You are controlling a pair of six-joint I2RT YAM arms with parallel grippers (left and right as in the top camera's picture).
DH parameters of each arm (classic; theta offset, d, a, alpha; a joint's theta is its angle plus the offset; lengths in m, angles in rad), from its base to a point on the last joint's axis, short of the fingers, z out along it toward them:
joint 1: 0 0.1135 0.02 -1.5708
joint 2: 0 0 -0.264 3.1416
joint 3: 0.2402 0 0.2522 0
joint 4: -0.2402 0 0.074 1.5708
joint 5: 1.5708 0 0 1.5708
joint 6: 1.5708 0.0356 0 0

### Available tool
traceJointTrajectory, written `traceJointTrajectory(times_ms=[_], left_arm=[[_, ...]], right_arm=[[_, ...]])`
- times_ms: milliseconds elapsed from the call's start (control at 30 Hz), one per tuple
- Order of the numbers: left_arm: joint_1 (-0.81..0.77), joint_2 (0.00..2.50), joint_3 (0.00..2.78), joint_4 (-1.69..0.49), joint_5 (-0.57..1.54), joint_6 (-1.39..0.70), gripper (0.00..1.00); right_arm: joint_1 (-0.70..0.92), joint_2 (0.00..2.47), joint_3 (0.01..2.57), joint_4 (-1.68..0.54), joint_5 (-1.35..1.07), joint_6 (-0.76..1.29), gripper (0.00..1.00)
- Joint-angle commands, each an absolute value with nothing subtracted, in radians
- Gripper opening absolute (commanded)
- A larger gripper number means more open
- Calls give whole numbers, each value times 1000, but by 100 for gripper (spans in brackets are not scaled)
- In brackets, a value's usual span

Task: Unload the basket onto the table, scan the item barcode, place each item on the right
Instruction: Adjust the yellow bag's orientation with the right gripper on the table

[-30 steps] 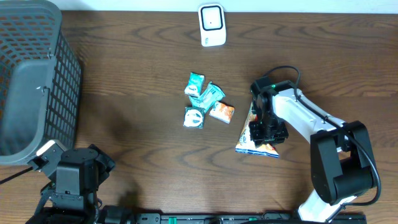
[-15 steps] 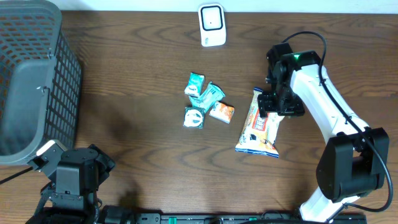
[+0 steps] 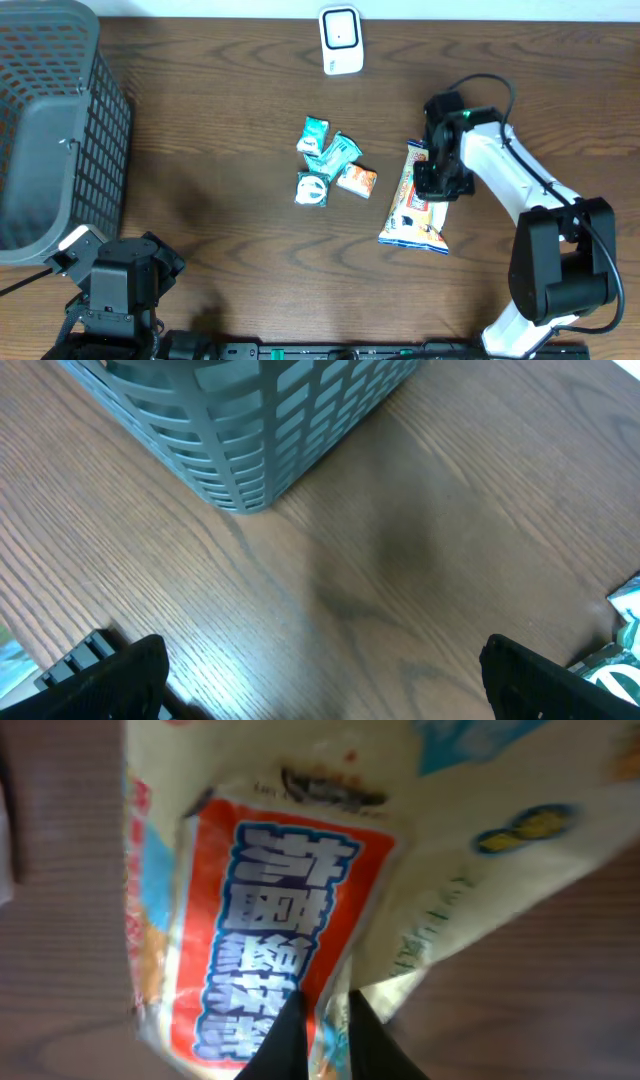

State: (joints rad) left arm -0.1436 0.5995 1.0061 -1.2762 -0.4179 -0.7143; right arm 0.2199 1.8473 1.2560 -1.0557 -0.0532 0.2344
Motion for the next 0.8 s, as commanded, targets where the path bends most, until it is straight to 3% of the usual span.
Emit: traceJointTrajectory(times_ms=[0,200,333,433,500,567,767], left_arm=[[-137,598,1006,-1279,-435,-728,98],[-137,598,1006,-1279,-435,-728,98],[-137,598,1006,-1279,-435,-727,98],[-137,598,1006,-1279,-435,-728,98],[-137,598,1006,-1279,-435,-728,98],[-137,598,1006,-1279,-435,-728,98],[-137,598,1006,-1279,-435,-728,98]], right_arm=[[224,1845,1182,-1024,-39,251,2],[209,1844,1174,-1077,229,400,5],[191,1844,1244,-1155,268,399,16],[187,1844,1314,-1208,258,392,39],[187,1844,1366,-1235,229,368,74],[185,1844,1389,-1238,214,350,99],[149,1844,1390,-1168,154,350,99]])
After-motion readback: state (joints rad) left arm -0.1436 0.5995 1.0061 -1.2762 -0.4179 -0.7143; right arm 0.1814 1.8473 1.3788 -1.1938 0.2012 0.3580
